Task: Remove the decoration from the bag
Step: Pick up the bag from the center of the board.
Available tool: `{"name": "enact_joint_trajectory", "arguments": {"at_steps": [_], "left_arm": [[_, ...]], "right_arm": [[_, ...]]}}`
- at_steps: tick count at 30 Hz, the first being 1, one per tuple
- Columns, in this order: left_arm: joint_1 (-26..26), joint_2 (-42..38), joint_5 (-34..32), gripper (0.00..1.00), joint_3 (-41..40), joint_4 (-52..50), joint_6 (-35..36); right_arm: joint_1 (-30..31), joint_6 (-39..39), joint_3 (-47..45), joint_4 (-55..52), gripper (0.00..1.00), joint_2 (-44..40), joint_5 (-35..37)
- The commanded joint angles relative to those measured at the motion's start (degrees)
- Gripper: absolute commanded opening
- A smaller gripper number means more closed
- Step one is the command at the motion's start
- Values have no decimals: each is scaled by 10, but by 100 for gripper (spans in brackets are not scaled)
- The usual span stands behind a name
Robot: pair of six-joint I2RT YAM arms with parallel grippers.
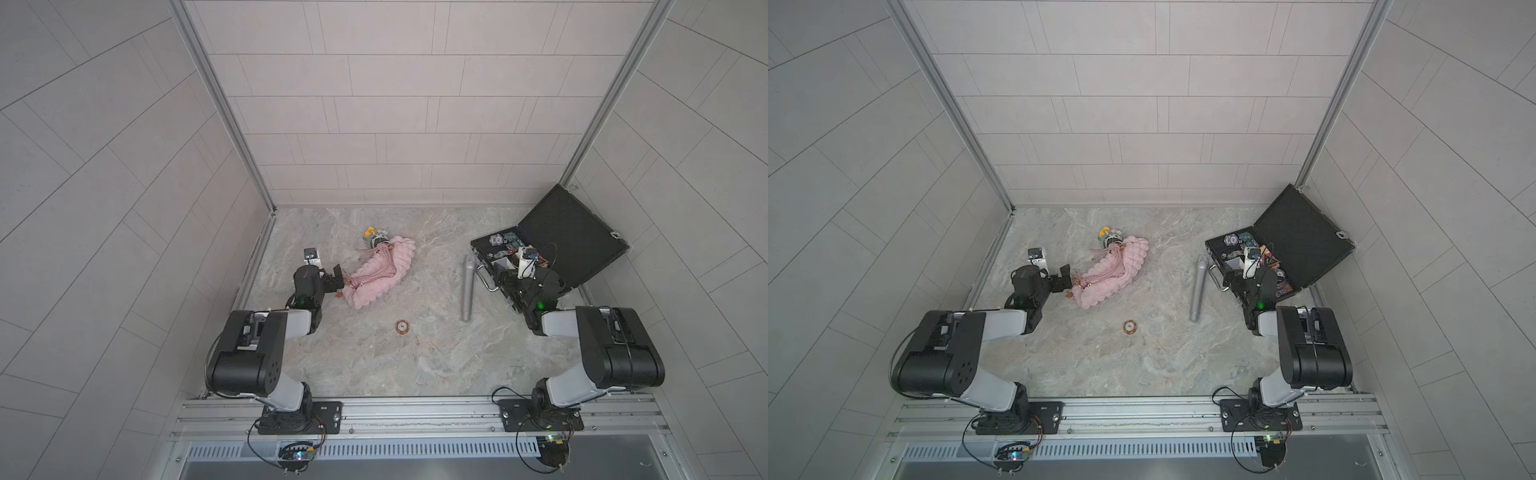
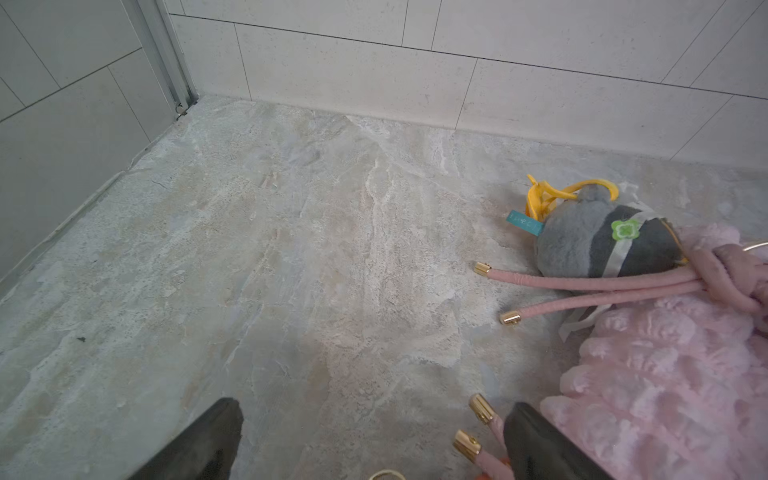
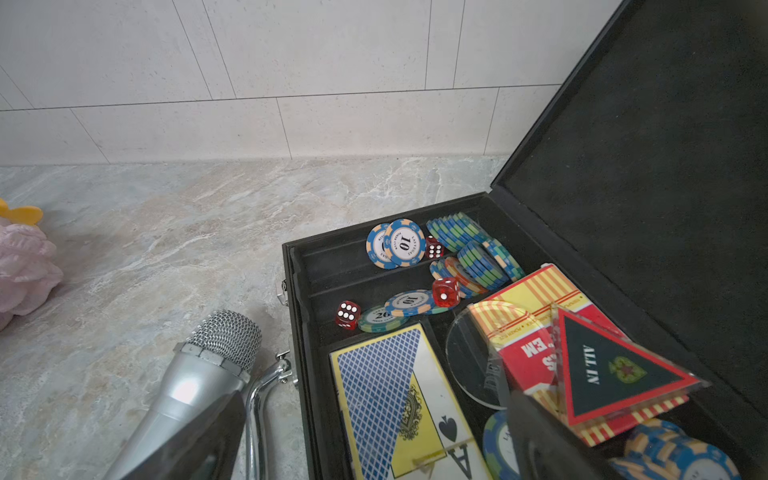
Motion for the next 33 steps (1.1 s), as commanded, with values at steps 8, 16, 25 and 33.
{"name": "enact_joint_trajectory", "arguments": {"at_steps": [8,16,25,33], "left_arm": [[0,1,7,100,-3,7,7],[-4,-104,59,100,137,-282,-13],[-13,-31,329,100,348,-586,-39],[-26,112,415,88,474,-732,-23]], "right_arm": [[1,0,-2,2,100,-7,9],[5,26,48,-208,100,-153,-32],[77,97,54,-372,100,-315,-62],[130,87,59,-462,100,-363,-53]]}}
